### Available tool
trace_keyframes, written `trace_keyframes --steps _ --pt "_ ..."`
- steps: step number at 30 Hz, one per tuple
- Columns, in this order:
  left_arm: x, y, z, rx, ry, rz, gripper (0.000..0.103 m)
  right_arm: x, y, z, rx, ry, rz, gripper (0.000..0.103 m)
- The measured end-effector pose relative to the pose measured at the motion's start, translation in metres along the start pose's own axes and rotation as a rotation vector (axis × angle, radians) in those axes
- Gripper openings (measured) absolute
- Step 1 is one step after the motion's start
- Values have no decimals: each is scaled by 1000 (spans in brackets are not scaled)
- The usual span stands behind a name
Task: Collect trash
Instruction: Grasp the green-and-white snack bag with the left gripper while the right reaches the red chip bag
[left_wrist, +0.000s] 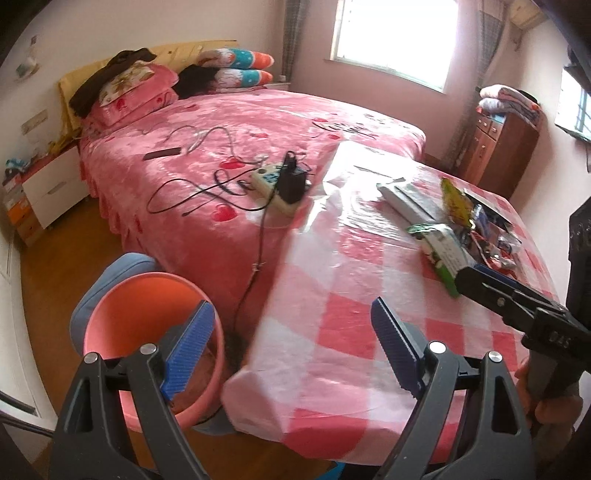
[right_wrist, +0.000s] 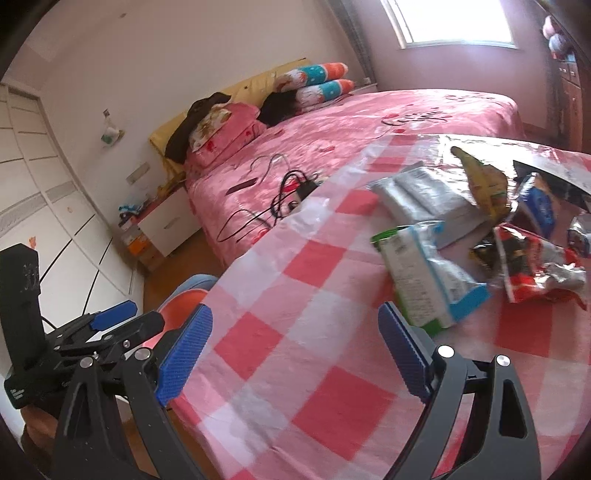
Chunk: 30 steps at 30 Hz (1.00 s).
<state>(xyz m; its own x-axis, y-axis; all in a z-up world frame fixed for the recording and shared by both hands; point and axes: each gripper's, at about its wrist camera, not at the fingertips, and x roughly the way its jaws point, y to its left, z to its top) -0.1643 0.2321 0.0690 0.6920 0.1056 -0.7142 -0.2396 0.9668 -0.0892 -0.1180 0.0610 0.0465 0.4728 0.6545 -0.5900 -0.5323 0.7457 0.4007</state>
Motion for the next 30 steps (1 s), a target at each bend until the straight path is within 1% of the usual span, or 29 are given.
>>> trace_keyframes --steps 6,9,13,16,19,22,24,27,30 --pt "2 -32 3 46 14 -37 87 -13 -24 4 32 -19 -9 92" --pt "3 -45 6 53 -2 -28 87 -23 -35 5 29 -43 -38 92" --pt "9 -58 10 54 10 -48 87 -36 -54 8 49 -74 -68 92" --pt "14 -70 14 60 15 -58 87 -47 -73 9 94 -99 -94 92" --pt "20 -83 18 58 34 -96 87 -56 -100 13 165 -116 -119 92" --pt "28 -97 21 59 54 -138 87 -67 -129 17 226 -136 -163 92" --pt "37 -108 22 64 72 -158 87 -70 -142 20 250 -129 -187 92" --pt "51 -122 25 55 104 -177 87 -66 -161 19 274 -91 -239 92" --pt "64 -131 31 31 124 -200 87 -58 -173 21 295 -70 -232 92"
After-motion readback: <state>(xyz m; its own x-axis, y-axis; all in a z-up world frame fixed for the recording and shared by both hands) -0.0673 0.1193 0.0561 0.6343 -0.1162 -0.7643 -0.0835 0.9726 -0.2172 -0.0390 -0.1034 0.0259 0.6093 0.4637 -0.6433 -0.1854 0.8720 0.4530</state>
